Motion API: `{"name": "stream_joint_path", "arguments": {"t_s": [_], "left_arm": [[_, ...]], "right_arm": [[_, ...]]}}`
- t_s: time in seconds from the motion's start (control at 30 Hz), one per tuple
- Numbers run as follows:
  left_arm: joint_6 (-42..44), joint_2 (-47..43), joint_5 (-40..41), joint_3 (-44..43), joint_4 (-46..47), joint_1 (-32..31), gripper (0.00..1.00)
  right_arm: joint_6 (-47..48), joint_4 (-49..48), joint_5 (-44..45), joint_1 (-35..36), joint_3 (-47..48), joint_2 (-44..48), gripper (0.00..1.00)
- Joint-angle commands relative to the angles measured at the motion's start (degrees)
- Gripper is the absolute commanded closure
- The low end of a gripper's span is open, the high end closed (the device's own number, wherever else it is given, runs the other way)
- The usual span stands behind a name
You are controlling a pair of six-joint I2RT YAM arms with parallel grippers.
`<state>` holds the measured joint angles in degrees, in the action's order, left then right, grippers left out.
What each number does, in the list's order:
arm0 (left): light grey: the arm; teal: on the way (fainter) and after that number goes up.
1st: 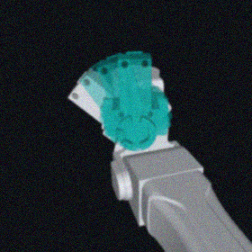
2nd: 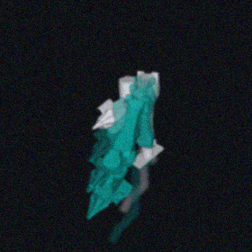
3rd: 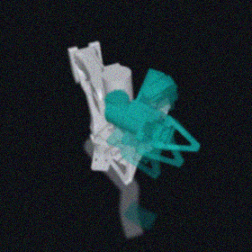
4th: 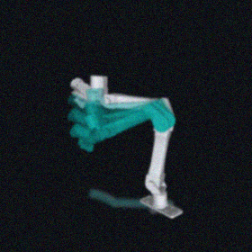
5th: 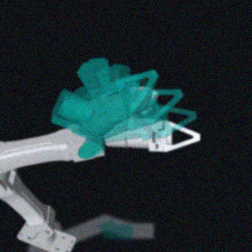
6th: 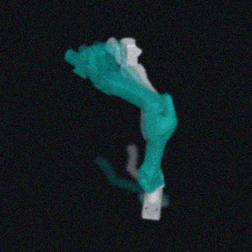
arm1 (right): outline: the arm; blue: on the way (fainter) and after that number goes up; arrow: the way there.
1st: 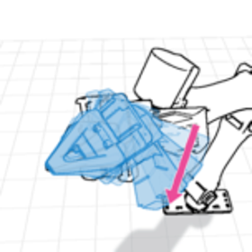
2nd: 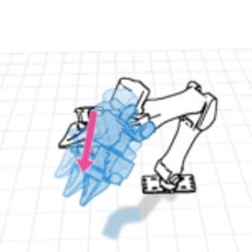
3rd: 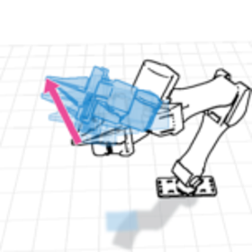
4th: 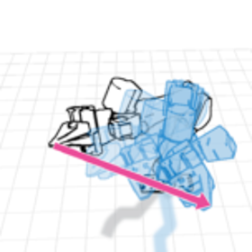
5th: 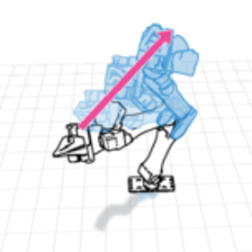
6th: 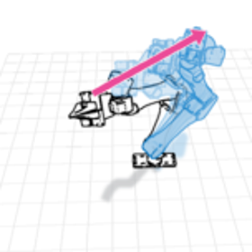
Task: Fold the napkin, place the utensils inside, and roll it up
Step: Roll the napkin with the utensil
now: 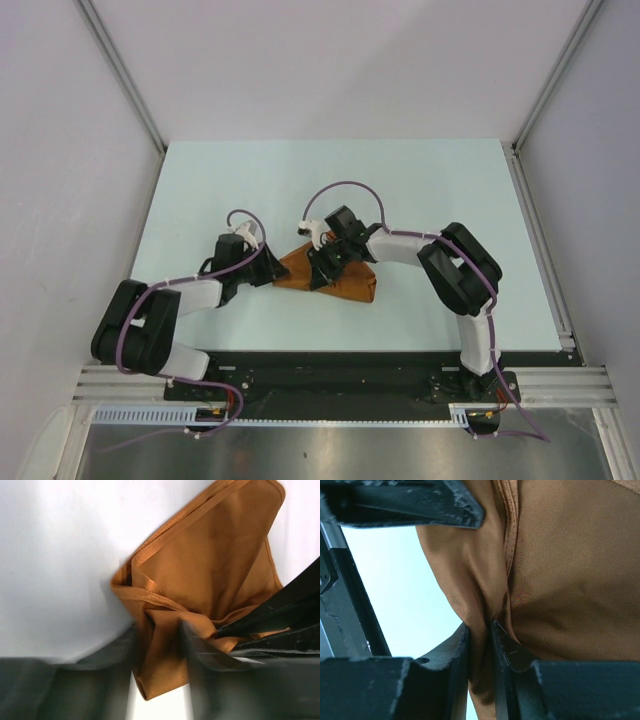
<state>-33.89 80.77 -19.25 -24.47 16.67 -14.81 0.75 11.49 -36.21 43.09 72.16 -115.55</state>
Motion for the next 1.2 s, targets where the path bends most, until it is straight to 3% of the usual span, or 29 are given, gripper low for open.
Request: {"name": "stream_joint_path", "arguments": {"t_s": [0.0,0.1,0.17,0.33,0.47,0.67,0.93,1.17], "left_arm": [[-1.27,2.81,-3.51,-0.75,4.51,0.22,0.72],[-0.92,2.73,-3.08,-1.1,3.12,0.22,1.0],[0.04,2.81,-2.03,-1.98,0.49,0.22,1.0],[2.68,5.09,-2.46,-5.84,-5.23,0.39,1.0],[3.13,6.15,-2.55,-7.17,-7.34,0.39,1.0],[3.48,6.59,-2.9,-8.49,-8.58,0.39,1.0],[3.74,6.85,-3.52,-9.72,-9.72,0.39,1.0],[3.92,7.38,-4.13,-10.33,-9.99,0.39,1.0]], "right_arm": [[-1.19,7.76,-1.24,0.68,-0.79,-2.4,0.75],[-1.46,7.32,-0.45,0.5,-0.88,-0.65,0.65],[-1.81,7.32,0.86,0.5,-0.62,1.62,0.5],[-1.9,7.24,6.57,2.26,-0.53,8.48,0.36],[0.55,1.99,22.43,6.64,-3.6,14.02,0.27],[6.62,-8.39,38.99,13.06,-11.07,17.11,0.23],[10.58,-13.86,39.37,13.69,-12.57,12.54,0.23],[10.94,-12.46,36.83,13.25,-11.96,9.91,0.28]]}}
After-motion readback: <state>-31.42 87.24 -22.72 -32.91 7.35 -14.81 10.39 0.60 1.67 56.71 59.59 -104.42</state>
